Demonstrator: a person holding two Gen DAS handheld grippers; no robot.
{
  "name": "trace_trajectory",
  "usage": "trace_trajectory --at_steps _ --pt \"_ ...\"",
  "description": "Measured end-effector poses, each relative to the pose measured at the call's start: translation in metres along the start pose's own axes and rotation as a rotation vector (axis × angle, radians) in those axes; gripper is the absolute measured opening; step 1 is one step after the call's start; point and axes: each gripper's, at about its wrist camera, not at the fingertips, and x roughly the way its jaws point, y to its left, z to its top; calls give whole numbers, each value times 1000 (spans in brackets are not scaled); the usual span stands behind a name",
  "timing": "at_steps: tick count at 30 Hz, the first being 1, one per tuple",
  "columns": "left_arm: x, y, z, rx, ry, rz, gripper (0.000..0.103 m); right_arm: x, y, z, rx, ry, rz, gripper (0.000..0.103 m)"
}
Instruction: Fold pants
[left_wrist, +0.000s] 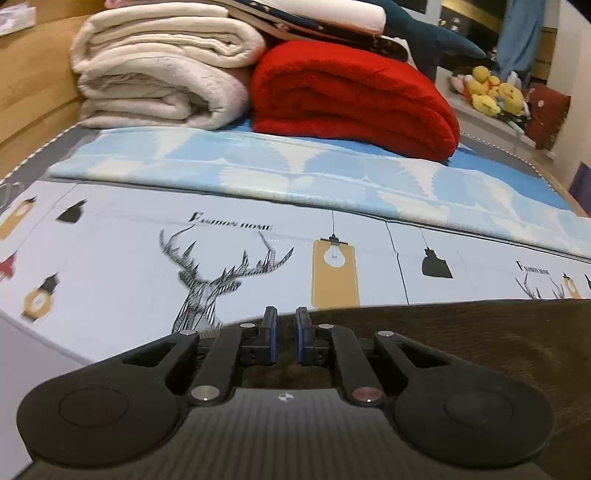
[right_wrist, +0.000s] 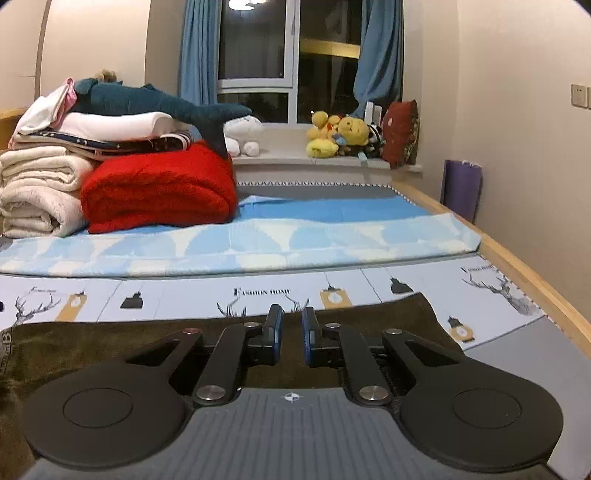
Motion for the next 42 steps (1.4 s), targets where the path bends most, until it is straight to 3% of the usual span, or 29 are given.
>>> trace_trajectory --at_steps 2,4,6,8,11,14,18,19,21,25,28,34,36,38,39,40,42 --pt "20 5 -1 -10 9 -11 37 7 0 1 -2 20 8 12" --pt "43 8 0 -1 10 21 75 17 -1 1 8 54 12 12" --pt "68 8 1 35 11 52 81 24 -2 0 9 74 10 12" --pt "93 10 1 60 45 28 83 29 -4 -1 -12 79 0 12" --pt "117 13 -4 61 134 -78 83 35 -9 -4 -42 89 -20 12" --pt "127 5 -16 152 173 -143 81 38 -19 -6 -38 103 -42 12" --pt "118 -5 -17 244 149 -157 12 40 -29 -9 -25 124 -58 12" --pt "112 -10 -14 274 140 -140 5 40 -31 -9 -24 124 -59 12" --pt "90 -25 -11 350 98 -101 3 38 -35 -10 -28 123 -69 12" --pt "27 -51 -10 455 56 -71 3 38 -53 -12 34 156 -103 12" --pt "-31 -68 -33 508 70 -57 3 36 -68 -14 106 176 -112 12" --pt "-117 -73 -114 471 219 -134 3 16 -87 -22 187 187 -110 12" --pt "-134 -67 -129 433 228 -133 5 11 -94 -27 216 210 -106 12" --pt "-151 -44 -130 278 196 -122 20 4 -100 -33 233 225 -99 12" --pt "-156 -28 -129 174 189 -117 47 0 -102 -36 232 226 -99 12" --pt "-158 -12 -129 64 192 -112 61 -4 -106 -37 227 223 -100 12" --pt "-152 9 -133 -66 252 -119 62 -10 -112 -40 223 214 -106 12"
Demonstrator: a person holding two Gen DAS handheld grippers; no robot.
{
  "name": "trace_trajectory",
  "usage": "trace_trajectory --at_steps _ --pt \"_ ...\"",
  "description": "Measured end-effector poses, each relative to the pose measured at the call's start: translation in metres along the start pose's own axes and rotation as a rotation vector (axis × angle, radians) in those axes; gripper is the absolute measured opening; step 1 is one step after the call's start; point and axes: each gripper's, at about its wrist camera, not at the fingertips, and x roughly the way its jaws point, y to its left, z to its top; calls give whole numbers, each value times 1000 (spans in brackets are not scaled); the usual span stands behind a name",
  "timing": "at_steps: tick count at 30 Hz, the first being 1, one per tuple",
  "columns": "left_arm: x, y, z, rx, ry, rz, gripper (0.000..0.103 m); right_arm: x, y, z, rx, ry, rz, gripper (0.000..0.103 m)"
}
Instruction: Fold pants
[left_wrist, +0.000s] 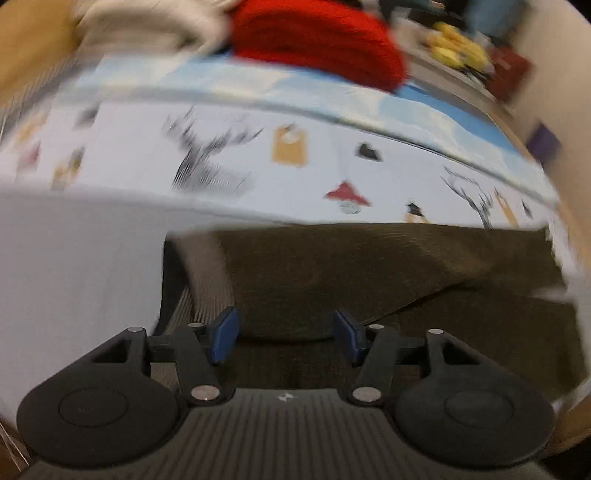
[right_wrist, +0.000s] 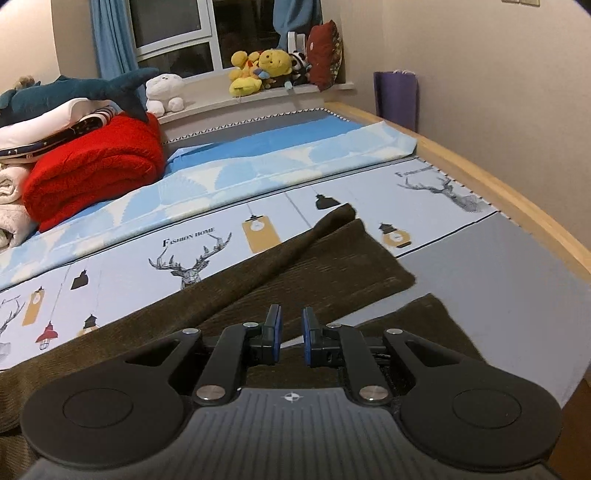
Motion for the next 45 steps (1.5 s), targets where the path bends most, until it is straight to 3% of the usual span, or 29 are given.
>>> trace_trajectory --at_steps 4,7,15,18,20,21,22,25,27,30,33,35,38,42,45 --pt "39 28 -4 -204 187 -92 70 -4 -18 0 48 -1 -6 13" --pt "57 32 0 -278 173 -99 83 -6 -28 -2 96 10 -2 13" --pt "102 36 15 -509 137 -80 83 -10 -33 -9 83 12 0 16" --pt "103 29 20 -511 132 -19 79 -10 -34 -10 37 6 -27 16" --pt "102 24 21 -483 106 44 57 -14 -36 -11 35 -14 -49 16" --pt "102 22 21 -464 103 91 35 -15 -38 -12 41 -20 -58 16" --pt "102 23 22 -457 102 113 23 -17 -41 -13 49 -20 -65 16" --pt "92 24 24 -465 57 117 14 -24 -45 -16 63 -35 -86 16" --pt "79 14 29 -406 -5 130 13 -29 -47 -17 66 -55 -93 16" --pt "60 -12 32 -235 -131 179 13 -33 -48 -20 61 -59 -100 16" --pt "54 -24 33 -169 -174 197 13 -35 -48 -18 -2 -57 -102 16" --pt "54 -22 33 -196 -163 185 13 -41 -51 -16 -28 -85 -122 16" --pt "67 -10 32 -275 -78 143 16 -43 -64 -18 63 -64 -112 16" --pt "84 7 28 -394 21 78 34 -42 -65 -22 102 -58 -90 16" --pt "94 16 23 -484 71 68 37 -41 -57 -24 59 -53 -80 16"
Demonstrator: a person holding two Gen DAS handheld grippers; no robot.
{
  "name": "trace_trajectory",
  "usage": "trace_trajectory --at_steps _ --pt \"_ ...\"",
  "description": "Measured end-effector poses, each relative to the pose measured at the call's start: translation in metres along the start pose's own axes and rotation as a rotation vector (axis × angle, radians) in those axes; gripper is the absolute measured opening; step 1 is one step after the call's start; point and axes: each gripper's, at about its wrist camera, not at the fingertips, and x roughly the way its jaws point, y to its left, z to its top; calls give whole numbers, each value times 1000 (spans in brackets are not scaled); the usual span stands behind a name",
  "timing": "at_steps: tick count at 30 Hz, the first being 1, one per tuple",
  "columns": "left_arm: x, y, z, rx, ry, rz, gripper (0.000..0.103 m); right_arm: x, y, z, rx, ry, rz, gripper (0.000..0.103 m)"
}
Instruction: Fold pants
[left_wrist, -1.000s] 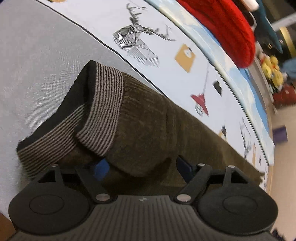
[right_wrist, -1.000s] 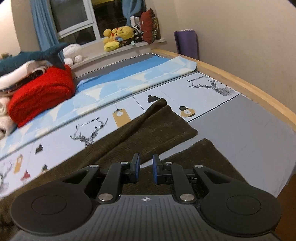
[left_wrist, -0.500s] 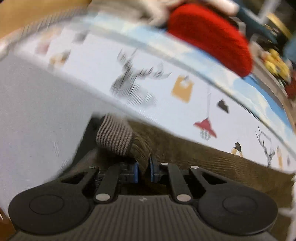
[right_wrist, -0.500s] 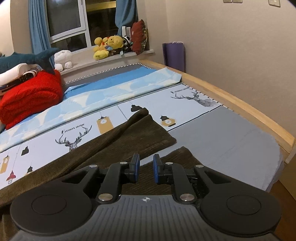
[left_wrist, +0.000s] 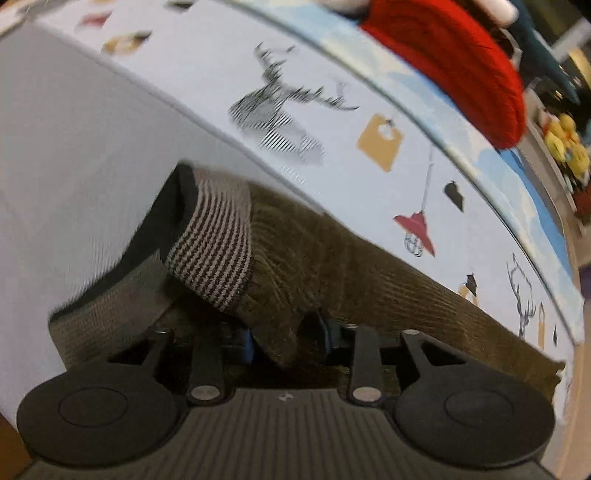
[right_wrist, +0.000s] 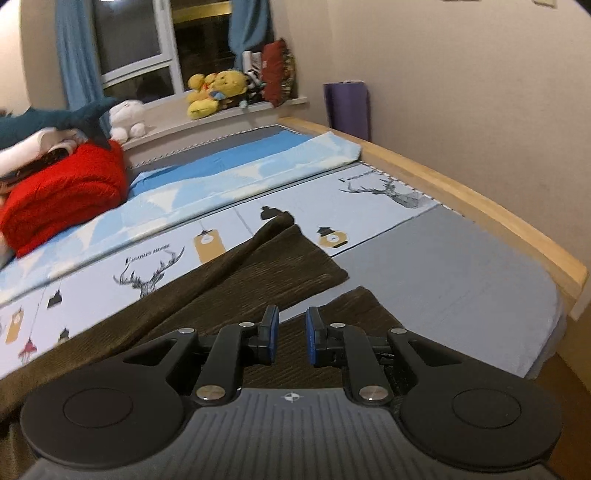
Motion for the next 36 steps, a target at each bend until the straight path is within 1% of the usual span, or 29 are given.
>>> trace_trajectory --at_steps 2,3,4,5,8,9,10,12,15,18,20,21,22,24,25,27,28,30,34,35,36 --pt "5 4 0 -42 23 1 36 0 6 -2 -42 1 -4 16" --pt "6 5 0 -49 26 2 25 1 8 -2 -58 4 -5 16" --pt "2 5 1 -40 8 8 12 3 10 -3 -70 7 -6 16" --pt "-4 2 3 -18 -24 4 12 5 10 -4 -80 11 -9 16" --pt "-26 -13 5 83 -154 6 11 9 11 -5 -93 22 -18 16" --pt "-30 -19 5 116 -184 13 11 10 10 -5 -95 23 -21 16" --pt "-30 -23 5 140 -194 23 11 10 10 -5 -98 22 -24 16" --pt "-24 -25 5 138 -164 40 11 11 9 -4 -94 23 -32 16" --pt "-12 -12 9 33 -84 23 14 13 7 -4 -78 29 -37 16" --pt "3 2 10 -84 4 -17 41 14 8 -4 -86 33 -36 16" --pt "6 5 9 -92 15 0 40 14 10 -5 -98 35 -32 16" --pt "5 4 10 -78 7 8 22 14 11 -5 -101 35 -32 16" --pt "2 4 11 -62 -9 6 12 14 11 -5 -101 36 -31 16" --pt "-12 2 14 -46 -76 -16 11 14 11 -5 -100 35 -31 16" --pt "-22 -2 14 -18 -120 -23 11 14 11 -5 -98 33 -32 16" --pt "-38 -5 12 9 -164 -38 11 14 9 -5 -95 32 -31 16" --pt "-42 -5 11 6 -168 -44 11 15 9 -5 -94 34 -33 16" --pt "-44 -4 11 -3 -148 -39 11 18 8 -5 -84 40 -37 16" --pt "-22 1 11 -13 -33 19 11 35 11 -2 -61 60 -32 16" --pt "-19 2 12 -8 -23 28 11 41 11 0 -44 64 -21 15" --pt "-18 3 12 0 -18 33 11 45 10 3 -20 56 -7 11"
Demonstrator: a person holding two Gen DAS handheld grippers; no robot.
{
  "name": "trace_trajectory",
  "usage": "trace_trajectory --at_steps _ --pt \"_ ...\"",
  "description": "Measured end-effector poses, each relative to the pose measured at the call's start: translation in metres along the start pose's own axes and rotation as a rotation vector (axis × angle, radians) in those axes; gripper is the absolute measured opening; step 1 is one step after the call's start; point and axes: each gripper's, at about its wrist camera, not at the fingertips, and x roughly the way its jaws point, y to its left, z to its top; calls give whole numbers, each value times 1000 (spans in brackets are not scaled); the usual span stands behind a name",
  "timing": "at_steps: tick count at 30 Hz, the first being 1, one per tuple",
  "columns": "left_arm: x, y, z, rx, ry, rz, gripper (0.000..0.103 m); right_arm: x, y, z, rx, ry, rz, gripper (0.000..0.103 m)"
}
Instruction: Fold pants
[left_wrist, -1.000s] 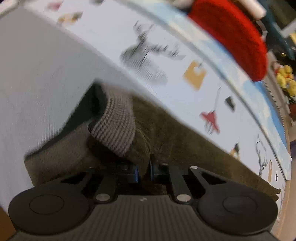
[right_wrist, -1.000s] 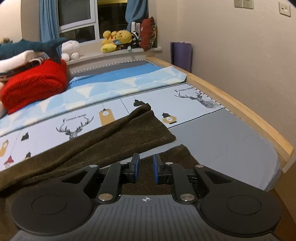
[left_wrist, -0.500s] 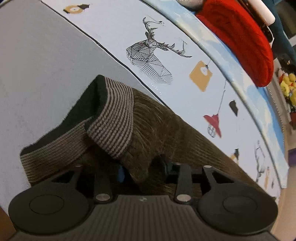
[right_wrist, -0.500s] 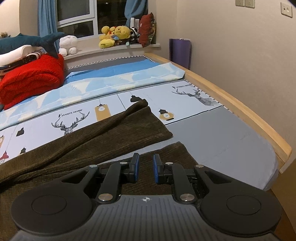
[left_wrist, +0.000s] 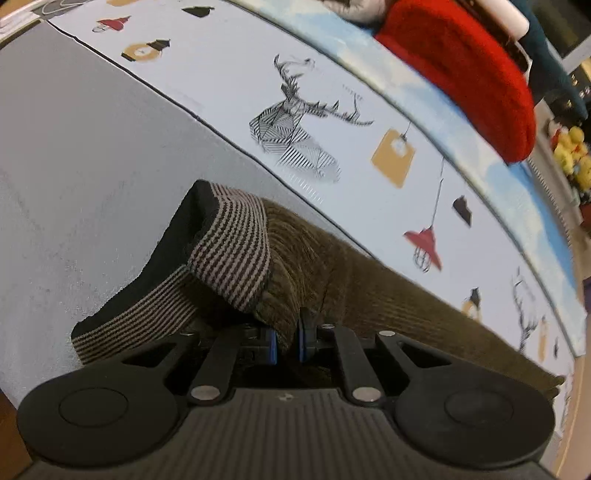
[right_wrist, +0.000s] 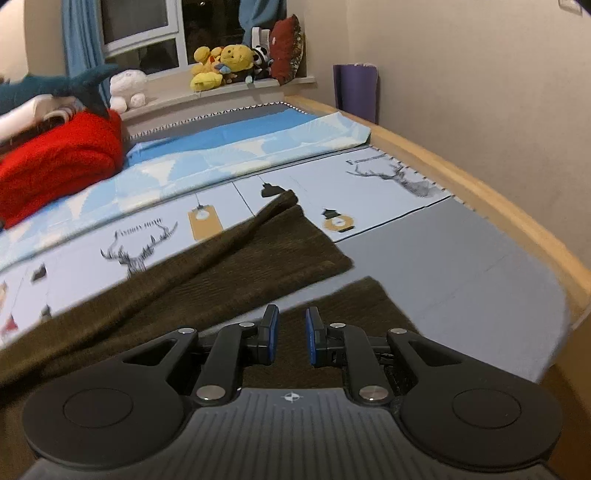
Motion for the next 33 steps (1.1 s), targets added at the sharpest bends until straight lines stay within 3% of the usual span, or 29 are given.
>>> trace_trajectory --at_steps 1,4,7,9,11,13,19,25,27,28,29,33 --pt "0 -1 1 12 -4 3 11 4 -2 4 37 -15 18 0" --pt "-2 -4 2 38 -22 -2 11 20 -9 16 128 -54 65 0" --pt "-1 -3 3 44 -18 -5 11 52 -14 26 237 -30 141 4" --pt "0 -4 4 50 -16 -6 11 82 -15 30 321 10 206 14" --pt "1 -6 6 54 -16 -8 11 113 -8 30 376 68 242 37" --pt "1 -8 8 57 -21 -11 11 141 5 32 378 117 272 38" --pt "2 -8 14 21 -45 -26 12 220 43 33 437 159 287 38" --pt "6 2 24 -79 -56 -52 26 285 56 26 545 191 231 38" --pt "8 5 27 -103 -49 -49 26 291 58 27 547 169 226 37" --pt "9 6 29 -110 -45 -50 26 293 60 29 541 163 221 28" --pt "10 6 30 -115 -43 -50 26 294 61 33 536 155 220 12" --pt "8 3 35 -82 -54 -41 19 280 61 47 519 102 239 2"
